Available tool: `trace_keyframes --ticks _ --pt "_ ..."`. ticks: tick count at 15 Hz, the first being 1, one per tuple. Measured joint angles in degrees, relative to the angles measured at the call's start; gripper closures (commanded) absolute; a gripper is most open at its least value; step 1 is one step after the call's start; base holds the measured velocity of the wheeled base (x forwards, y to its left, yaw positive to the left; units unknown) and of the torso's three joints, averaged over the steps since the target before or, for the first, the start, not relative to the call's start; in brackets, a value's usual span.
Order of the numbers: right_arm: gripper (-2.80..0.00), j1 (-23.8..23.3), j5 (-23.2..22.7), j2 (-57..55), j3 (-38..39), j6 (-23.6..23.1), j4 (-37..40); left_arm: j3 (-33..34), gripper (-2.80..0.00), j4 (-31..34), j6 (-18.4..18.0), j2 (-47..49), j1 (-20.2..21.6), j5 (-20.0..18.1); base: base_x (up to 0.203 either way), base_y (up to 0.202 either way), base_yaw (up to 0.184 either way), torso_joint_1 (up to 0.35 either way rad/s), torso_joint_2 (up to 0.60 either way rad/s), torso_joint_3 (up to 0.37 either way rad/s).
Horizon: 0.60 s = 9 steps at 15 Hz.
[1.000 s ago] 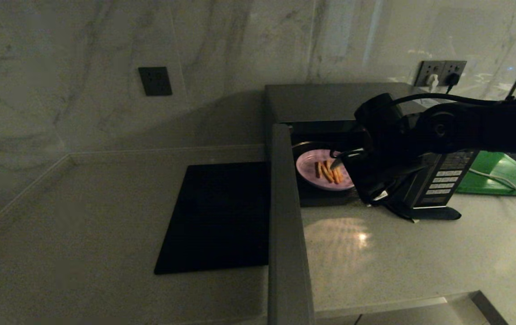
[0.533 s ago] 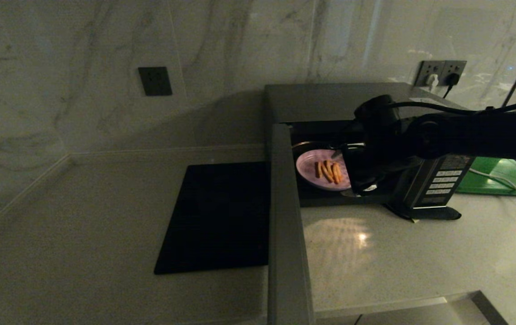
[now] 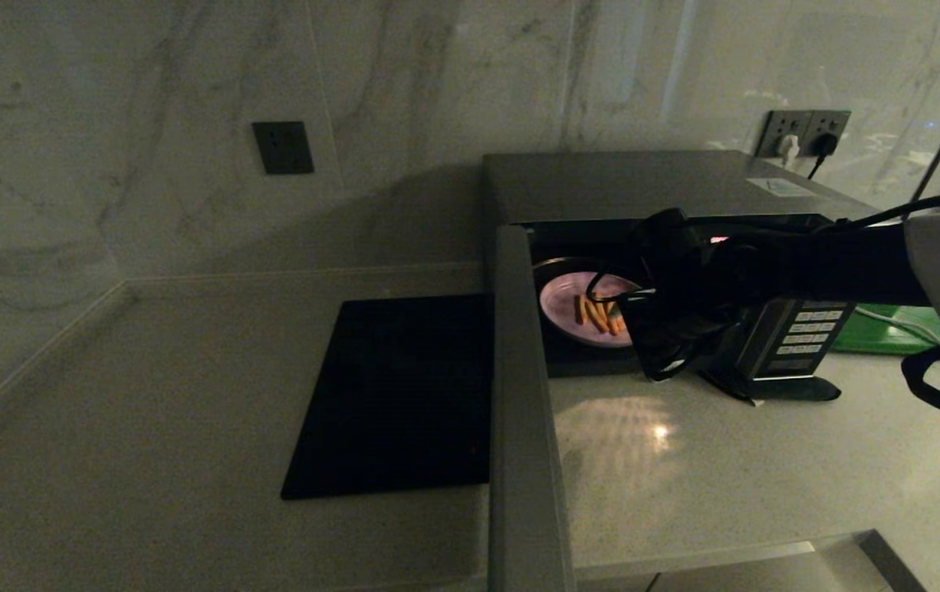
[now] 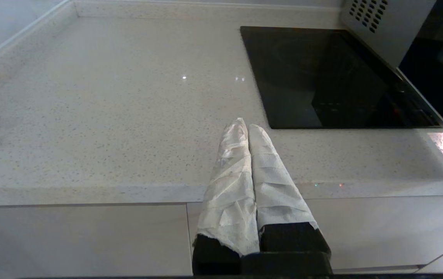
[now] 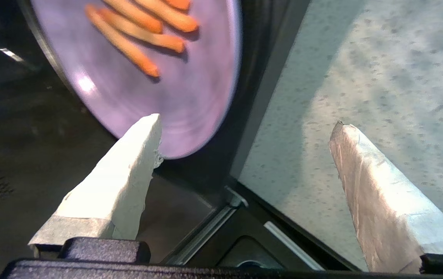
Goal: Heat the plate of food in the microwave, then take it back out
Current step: Take the plate out of the microwave
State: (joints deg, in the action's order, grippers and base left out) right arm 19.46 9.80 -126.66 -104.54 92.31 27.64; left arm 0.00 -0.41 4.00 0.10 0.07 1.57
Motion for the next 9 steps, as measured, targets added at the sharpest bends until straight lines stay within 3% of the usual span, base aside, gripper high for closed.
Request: trace_keyframes --ticks 6,9 --pt "-2.80 -0.85 -0.07 -1.69 -7.60 0.47 9.36 0.00 0.00 0.00 0.02 0.00 0.00 -0.01 0.000 0.000 0.000 0.000 0.00 0.000" --pt "-2.80 -1.11 0.00 -3.46 -8.74 0.50 6.94 0.00 0.00 0.00 0.02 0.00 0.00 0.05 0.000 0.000 0.000 0.000 0.00 0.000"
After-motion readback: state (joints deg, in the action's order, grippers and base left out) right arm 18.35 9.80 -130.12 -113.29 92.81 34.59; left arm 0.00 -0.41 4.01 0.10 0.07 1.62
